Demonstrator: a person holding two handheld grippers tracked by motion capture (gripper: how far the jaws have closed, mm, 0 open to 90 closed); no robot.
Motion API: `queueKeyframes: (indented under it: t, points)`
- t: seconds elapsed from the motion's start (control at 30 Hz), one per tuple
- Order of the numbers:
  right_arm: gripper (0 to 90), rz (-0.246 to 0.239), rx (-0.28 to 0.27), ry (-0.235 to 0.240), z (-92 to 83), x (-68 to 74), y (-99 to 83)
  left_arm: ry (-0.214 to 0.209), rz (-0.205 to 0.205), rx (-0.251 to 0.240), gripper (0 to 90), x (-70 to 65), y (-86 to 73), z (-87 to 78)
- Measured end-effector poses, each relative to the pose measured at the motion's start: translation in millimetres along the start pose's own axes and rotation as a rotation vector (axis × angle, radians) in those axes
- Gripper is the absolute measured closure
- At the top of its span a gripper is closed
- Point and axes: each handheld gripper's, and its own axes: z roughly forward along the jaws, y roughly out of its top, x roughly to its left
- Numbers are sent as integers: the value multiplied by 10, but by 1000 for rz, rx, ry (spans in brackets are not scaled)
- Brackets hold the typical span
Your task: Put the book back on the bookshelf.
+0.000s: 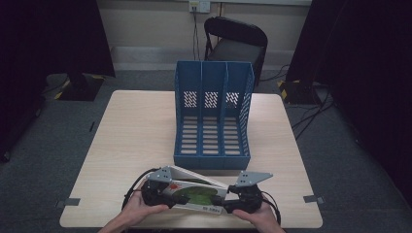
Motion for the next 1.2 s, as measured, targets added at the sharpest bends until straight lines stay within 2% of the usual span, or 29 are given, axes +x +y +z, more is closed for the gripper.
queueKeyframes:
  t: [0.03, 0.07, 0.17, 0.27, 0.3, 0.33, 0.37, 0.43, 0.47, 0.63, 0.9, 0.97, 1.1, 1.13, 1.17, 1.2]
  points:
    - [543, 0, 0, 0, 0, 0, 0, 0, 0, 0, 600, 0, 0, 0]
    - [605, -14, 12, -20, 51, -4, 0, 1, -2, 0, 598, 2, -1, 0]
    - [611, -19, 12, -16, 53, -19, 4, 2, -11, -2, 582, 5, 1, 2]
    - [635, -36, 18, -14, 34, -14, 5, 24, -24, -1, 543, 16, 0, 0]
    - [642, -42, 20, -11, 21, -8, 5, 39, -35, -3, 519, 21, 0, -10]
    - [664, -43, 20, -15, -3, -9, 6, 71, -56, -19, 504, 43, -10, -48]
    - [664, -43, 20, -15, -3, -9, 6, 71, -56, -19, 505, 43, -10, -48]
    - [678, -50, 17, -35, -27, -12, 5, 91, -82, -45, 496, 82, -27, -109]
    - [679, -53, 11, -47, -44, -14, 8, 88, -127, -70, 494, 131, -44, -163]
    - [702, -70, 2, -57, -83, 3, 46, 91, -144, -94, 453, 159, -61, -225]
    - [741, -66, -22, -56, -126, -15, 62, 145, -166, -136, 420, 202, -76, -342]
    - [743, -68, -30, -52, -123, 1, 50, 160, -183, -145, 417, 237, -93, -371]
    - [740, -78, -34, -55, -116, 42, 39, 166, -184, -146, 411, 258, -102, -376]
    - [726, -73, -34, -43, -98, 53, 26, 168, -184, -120, 408, 280, -101, -320]
    - [726, -73, -34, -43, -98, 53, 26, 168, -184, -120, 405, 280, -101, -320]
    - [709, -64, -22, -30, -54, 54, 13, 154, -181, -93, 405, 295, -96, -243]
